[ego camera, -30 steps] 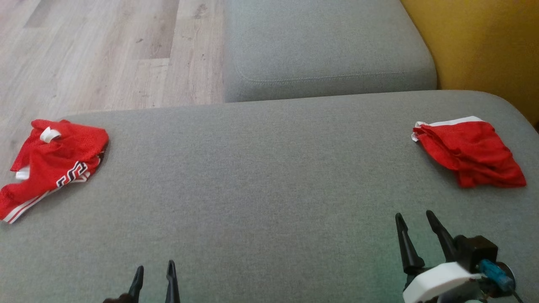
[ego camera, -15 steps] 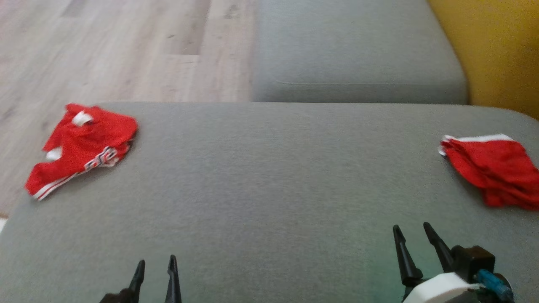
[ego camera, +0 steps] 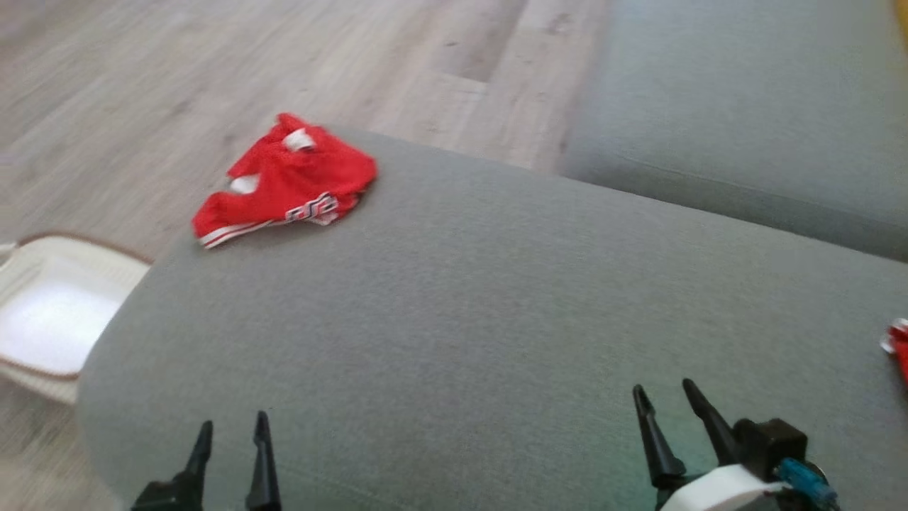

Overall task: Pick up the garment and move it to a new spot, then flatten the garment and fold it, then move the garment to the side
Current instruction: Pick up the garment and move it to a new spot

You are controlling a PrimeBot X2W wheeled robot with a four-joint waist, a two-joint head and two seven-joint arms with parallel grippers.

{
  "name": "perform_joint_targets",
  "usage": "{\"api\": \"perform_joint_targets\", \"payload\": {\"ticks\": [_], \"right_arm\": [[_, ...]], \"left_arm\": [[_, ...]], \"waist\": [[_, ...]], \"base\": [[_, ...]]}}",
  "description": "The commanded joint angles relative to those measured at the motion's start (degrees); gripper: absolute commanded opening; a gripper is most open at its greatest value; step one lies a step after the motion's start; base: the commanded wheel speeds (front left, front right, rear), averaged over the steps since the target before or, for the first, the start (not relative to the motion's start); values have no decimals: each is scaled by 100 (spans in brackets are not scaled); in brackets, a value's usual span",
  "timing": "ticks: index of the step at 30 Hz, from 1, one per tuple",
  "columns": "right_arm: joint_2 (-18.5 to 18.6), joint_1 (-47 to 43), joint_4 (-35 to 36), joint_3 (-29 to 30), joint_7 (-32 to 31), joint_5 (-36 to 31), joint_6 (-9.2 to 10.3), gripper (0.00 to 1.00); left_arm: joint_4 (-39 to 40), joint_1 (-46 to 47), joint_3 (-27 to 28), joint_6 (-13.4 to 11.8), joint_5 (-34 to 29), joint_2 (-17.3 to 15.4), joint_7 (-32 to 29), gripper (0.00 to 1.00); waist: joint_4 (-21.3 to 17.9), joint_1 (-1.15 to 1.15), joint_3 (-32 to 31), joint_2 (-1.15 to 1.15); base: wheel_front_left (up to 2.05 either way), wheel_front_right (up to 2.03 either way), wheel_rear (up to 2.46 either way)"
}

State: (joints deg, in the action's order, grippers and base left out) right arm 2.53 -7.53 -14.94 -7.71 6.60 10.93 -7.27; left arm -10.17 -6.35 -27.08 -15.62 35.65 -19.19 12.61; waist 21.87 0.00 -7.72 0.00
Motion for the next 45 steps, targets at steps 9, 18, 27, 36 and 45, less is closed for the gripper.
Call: {"api": "perform_joint_targets", "payload": {"ticks": [9, 18, 27, 36, 45], "right_arm": [[35, 788, 46, -493, 18, -39, -22, 100], [35, 906, -1, -555, 12, -93, -22, 100], [35, 672, 326, -59, -76, -285, -22, 100], [35, 1130, 1241, 187, -641, -913, -22, 100], [35, 1719, 2155, 236, -1229, -1501, -22, 100]], "left_arm": [[432, 106, 569, -177, 11, -24, 174, 100], [496, -6, 709, -154, -32, 71, 220, 100], [778, 759, 950, 71, -225, -586, -86, 100], [967, 2669, 1579, 448, -335, -1794, -744, 100], [-461, 4713, 1475, 1055, -123, -2084, -1715, 100]], "waist": [[467, 0, 326, 0], [565, 0, 437, 0], [643, 0, 597, 0], [-153, 0, 1696, 0], [-895, 0, 2924, 0]], "base": [[0, 0, 0], [0, 0, 0], [0, 0, 0], [0, 0, 0], [0, 0, 0]]}}
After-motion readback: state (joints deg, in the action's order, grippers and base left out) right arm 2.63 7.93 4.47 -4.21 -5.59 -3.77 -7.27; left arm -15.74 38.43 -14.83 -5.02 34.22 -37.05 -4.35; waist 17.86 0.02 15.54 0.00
